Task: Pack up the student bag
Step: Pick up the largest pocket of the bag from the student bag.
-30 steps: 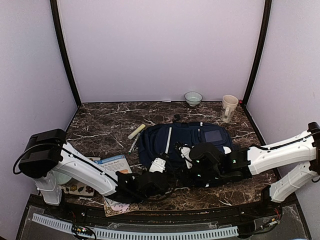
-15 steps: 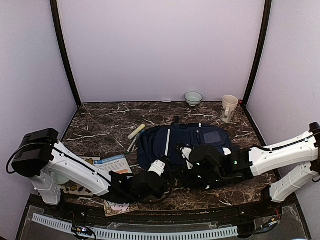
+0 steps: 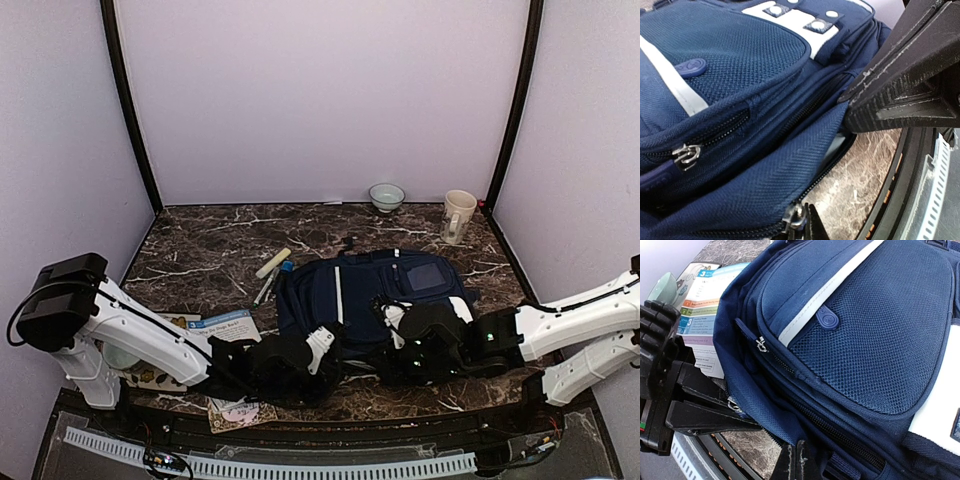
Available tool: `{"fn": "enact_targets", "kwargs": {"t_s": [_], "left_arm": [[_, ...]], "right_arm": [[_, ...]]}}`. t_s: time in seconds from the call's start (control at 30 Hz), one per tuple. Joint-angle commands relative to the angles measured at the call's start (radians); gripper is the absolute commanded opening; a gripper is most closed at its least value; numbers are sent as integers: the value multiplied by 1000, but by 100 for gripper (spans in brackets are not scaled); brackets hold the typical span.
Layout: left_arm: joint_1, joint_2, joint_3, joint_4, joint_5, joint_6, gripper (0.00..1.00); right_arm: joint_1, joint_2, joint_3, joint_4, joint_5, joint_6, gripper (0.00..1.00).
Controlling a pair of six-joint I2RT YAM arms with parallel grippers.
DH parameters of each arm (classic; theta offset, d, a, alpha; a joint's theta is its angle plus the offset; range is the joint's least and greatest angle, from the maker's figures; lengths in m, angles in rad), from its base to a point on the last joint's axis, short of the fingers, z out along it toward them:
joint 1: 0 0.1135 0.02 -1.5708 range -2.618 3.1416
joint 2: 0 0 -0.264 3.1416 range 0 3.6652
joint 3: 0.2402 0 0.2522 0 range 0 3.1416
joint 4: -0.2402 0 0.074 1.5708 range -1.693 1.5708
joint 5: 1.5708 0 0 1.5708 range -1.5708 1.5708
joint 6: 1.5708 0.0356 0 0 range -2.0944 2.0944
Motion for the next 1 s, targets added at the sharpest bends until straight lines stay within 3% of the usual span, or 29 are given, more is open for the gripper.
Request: {"fn": "enact_targets", "kwargs": {"t_s": [0.0,0.27,0.43,0.6,0.8,0.97], "left_arm": [[7,-68,31,-137,110,-22,0],[8,-114,84,-395,17,-32,0],[25,-149,80,-472,40,-38,0],[71,-248,12,-480,122,-62,0],[179,-353,-116,-329,391,-121,0],[226,-377,-141,-349,451,-199,1]], "right_arm": [[-5,-13,-26,-42,82,31,0],[0,-9,-29,-82,112,40,0],[1,-9,-45,-92,128,59,0],[1,-20,-66,-116,149,90,0],[1,-27,-83,-93,141,91,0],[5,-18,-78,-82,135,82,0]]}}
